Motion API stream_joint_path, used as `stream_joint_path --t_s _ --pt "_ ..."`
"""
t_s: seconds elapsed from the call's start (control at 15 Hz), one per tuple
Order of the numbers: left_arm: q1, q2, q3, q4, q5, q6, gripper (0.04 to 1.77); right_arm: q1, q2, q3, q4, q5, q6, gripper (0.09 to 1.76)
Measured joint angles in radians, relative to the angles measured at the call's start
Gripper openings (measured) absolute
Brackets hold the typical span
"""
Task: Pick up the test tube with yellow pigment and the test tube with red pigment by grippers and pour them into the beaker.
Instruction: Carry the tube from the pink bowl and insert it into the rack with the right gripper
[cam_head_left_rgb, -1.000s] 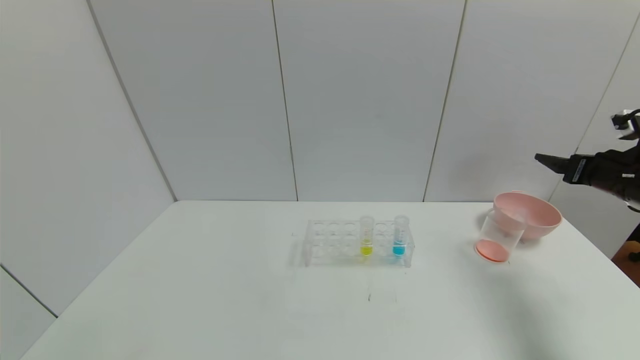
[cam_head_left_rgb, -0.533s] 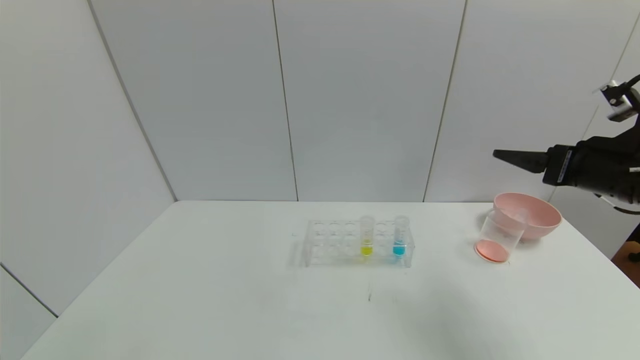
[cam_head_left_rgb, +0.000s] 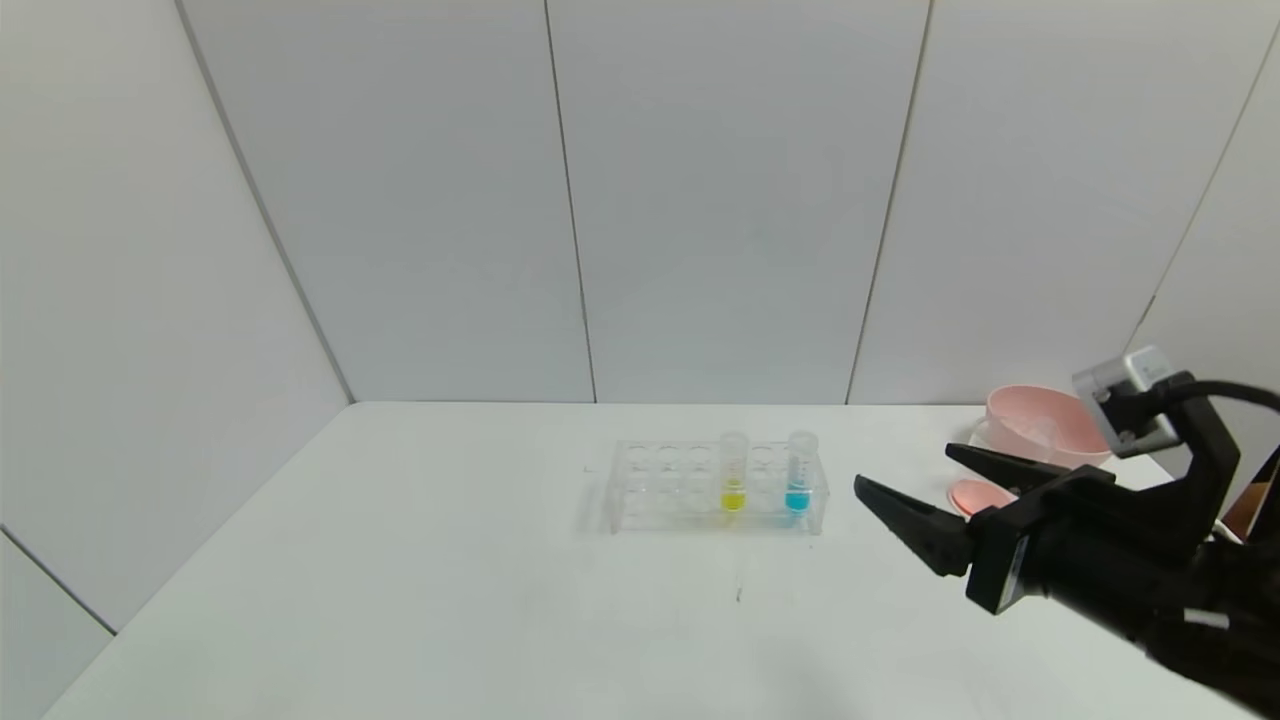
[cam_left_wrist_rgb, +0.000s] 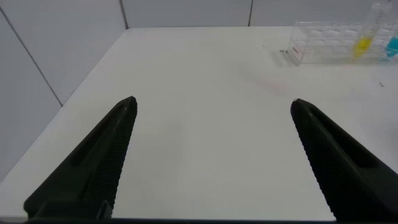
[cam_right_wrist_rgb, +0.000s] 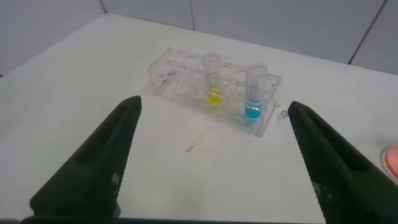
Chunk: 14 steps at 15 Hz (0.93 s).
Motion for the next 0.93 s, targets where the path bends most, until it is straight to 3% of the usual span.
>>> stream_joint_path --t_s 0.33,0.67,0.93 --pt "0.000 0.000 0.000 0.000 0.000 0.000 1.76 0.126 0.195 0.033 -0.176 -0.192 0.039 1.70" --pt "0.000 0.000 0.000 0.000 0.000 0.000 1.76 0.160 0.440 -0.146 -0.230 -0.291 0.071 1.70" --pt "0.000 0.000 0.000 0.000 0.000 0.000 1.76 0.147 0.606 -0.295 -0.227 -0.305 0.076 1.70"
